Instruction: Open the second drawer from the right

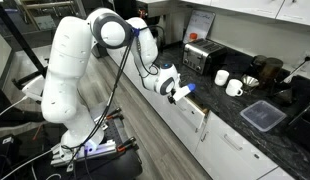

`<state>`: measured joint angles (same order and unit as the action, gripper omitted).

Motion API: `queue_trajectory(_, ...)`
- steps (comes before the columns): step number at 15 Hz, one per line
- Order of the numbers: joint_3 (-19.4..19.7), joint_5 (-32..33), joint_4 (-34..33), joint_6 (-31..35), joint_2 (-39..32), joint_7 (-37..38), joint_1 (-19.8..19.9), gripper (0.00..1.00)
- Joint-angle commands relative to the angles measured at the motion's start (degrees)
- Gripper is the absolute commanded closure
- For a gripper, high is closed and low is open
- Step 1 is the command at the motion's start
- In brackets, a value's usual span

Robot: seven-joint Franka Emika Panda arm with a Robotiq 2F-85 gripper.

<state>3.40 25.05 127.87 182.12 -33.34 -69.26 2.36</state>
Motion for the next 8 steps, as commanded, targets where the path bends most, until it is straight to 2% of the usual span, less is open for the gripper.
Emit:
queue_trajectory(1,2.67,0.98,7.45,0.63,5.08,3.09,-1.84,0.00)
queue_trajectory(8,7.86,0.35,15.97,0.26,11.10,6.25,-7.60,0.00)
